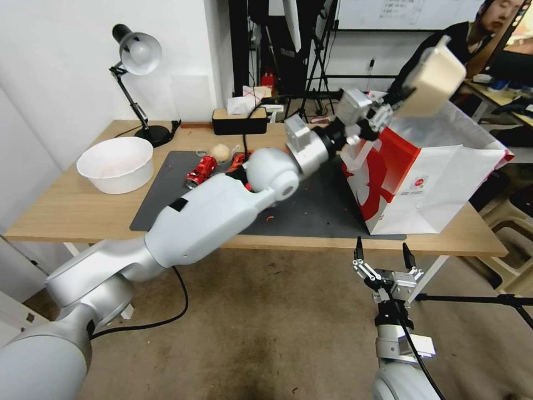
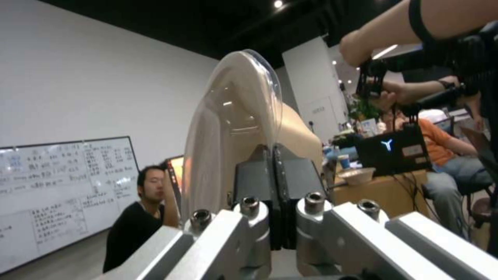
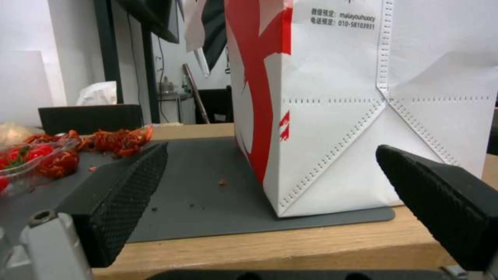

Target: Pick up the trash from the table and place it into the takeout bag.

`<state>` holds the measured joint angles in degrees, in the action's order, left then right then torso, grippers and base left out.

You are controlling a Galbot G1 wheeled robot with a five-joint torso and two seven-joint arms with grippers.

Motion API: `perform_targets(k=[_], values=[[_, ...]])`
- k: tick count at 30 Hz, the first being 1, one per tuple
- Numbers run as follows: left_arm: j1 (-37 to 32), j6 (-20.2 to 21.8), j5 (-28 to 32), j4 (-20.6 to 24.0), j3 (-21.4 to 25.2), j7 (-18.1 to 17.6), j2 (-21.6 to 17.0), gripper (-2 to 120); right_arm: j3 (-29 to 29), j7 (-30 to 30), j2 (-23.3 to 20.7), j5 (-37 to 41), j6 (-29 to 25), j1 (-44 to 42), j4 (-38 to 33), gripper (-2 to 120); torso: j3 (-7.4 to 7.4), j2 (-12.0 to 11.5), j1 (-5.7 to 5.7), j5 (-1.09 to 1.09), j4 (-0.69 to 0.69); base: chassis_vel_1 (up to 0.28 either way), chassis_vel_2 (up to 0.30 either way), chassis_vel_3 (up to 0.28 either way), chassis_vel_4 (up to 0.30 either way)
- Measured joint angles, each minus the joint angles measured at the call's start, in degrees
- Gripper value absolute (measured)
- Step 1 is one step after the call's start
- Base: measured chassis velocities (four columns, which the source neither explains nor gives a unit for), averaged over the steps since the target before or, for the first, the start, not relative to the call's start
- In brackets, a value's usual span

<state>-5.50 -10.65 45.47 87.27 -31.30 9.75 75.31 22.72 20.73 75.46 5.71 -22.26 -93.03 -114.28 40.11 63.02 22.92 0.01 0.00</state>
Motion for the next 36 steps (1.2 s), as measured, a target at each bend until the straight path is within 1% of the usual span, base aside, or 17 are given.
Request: perform_targets(k=[3,7,8,11,12,15,16,19,20,23,24,25,28,30,33,34,36], values=[[0.11,0.33,-0.1,-0.61,-0.28,-0.12,0.48,4,0.0,0.06,0.0,0.0,0.0,-0.01,0.01,100,0.0,0.0,0.0,-0.01,0.01,0.0,0.0,0.0,0.0],[0.36,1.04,-0.87,-1.5,-0.44,-0.72,1.21,23,0.03,0.26,0.04,0.0,0.0,-0.13,0.01,100,0.0,0.0,0.0,0.0,0.0,0.0,0.0,0.0,0.0],[0.36,1.04,-0.87,-1.5,-0.44,-0.72,1.21,23,0.03,0.26,0.04,0.0,0.0,-0.13,0.01,100,0.0,0.0,0.0,0.0,0.0,0.0,0.0,0.0,0.0],[0.16,1.45,-1.12,-1.4,-0.16,-1.86,1.14,38,0.05,0.35,0.04,0.0,-0.03,-0.19,-0.03,100,0.0,0.0,-0.01,0.0,0.0,0.0,0.0,0.0,0.0],[0.16,1.45,-1.12,-1.4,-0.16,-1.86,1.14,38,0.05,0.35,0.04,0.0,-0.03,-0.19,-0.03,100,0.0,0.0,-0.01,0.0,0.0,0.0,0.0,0.0,0.0],[-0.5,2.07,-1.15,-0.68,1.33,-3.0,0.35,52,0.08,0.4,0.02,0.0,-0.04,-0.17,-0.15,100,0.0,0.0,-0.01,-0.01,-0.01,0.0,0.0,0.0,0.0],[-0.5,2.07,-1.15,-0.68,1.33,-3.0,0.35,52,0.08,0.4,0.02,0.0,-0.04,-0.17,-0.15,100,0.0,0.0,-0.01,-0.01,-0.01,0.0,0.0,0.0,0.0],[-1.42,2.73,-0.66,0.51,3.22,-3.35,-1.86,64,0.08,0.4,0.01,0.0,-0.02,-0.09,-0.32,100,0.0,0.0,-0.01,-0.01,-0.01,0.0,0.0,0.0,0.0],[-1.42,2.73,-0.66,0.51,3.22,-3.35,-1.86,64,0.08,0.4,0.01,0.0,-0.02,-0.09,-0.32,100,0.0,0.0,-0.01,-0.01,-0.01,0.0,0.0,0.0,0.0],[-4.35,3.32,-0.44,2.46,5.85,-3.46,-5.76,81,0.07,0.4,0.02,0.0,0.05,-0.02,-0.55,100,0.0,0.0,0.0,-0.02,0.0,0.0,0.0,0.0,0.0],[-5.88,3.46,-0.44,3.39,6.99,-3.55,-7.24,84,0.07,0.4,0.0,0.0,0.12,-0.02,-0.64,100,0.0,0.0,-0.01,-0.02,0.0,0.0,0.0,0.0,0.0],[-5.88,3.46,-0.44,3.39,6.99,-3.55,-7.24,84,0.07,0.4,0.0,0.0,0.12,-0.02,-0.64,100,0.0,0.0,-0.01,-0.02,0.0,0.0,0.0,0.0,0.0],[-10.7,3.93,-0.49,6.49,10.4,-3.9,-11.13,97,0.04,0.42,-0.17,0.0,0.44,0.02,-1.04,100,0.0,0.0,-0.01,-0.02,0.0,0.0,0.0,0.0,0.0],[-12.06,4.0,-0.65,7.33,11.33,-4.21,-12.1,98,0.04,0.43,-0.22,0.0,0.55,0.05,-1.15,100,0.0,0.0,-0.01,-0.02,0.01,0.0,0.0,0.0,0.0],[-17.45,4.37,-1.99,11.38,15.17,-5.52,-14.95,100,-0.02,0.44,-0.43,0.01,0.92,0.17,-1.48,100,0.0,0.0,-0.01,-0.02,-0.01,0.0,0.0,0.0,0.0],[-17.45,4.37,-1.99,11.38,15.17,-5.52,-14.95,100,-0.02,0.44,-0.43,0.01,0.92,0.17,-1.48,100,0.0,0.0,-0.01,-0.02,-0.01,0.0,0.0,0.0,0.0],[-22.09,4.88,-3.17,14.14,18.29,-6.34,-16.65,100,-0.07,0.46,-0.51,0.02,0.98,0.16,-1.63,100,0.0,0.01,-0.01,-0.03,-0.01,0.0,0.0,0.0,0.0]])
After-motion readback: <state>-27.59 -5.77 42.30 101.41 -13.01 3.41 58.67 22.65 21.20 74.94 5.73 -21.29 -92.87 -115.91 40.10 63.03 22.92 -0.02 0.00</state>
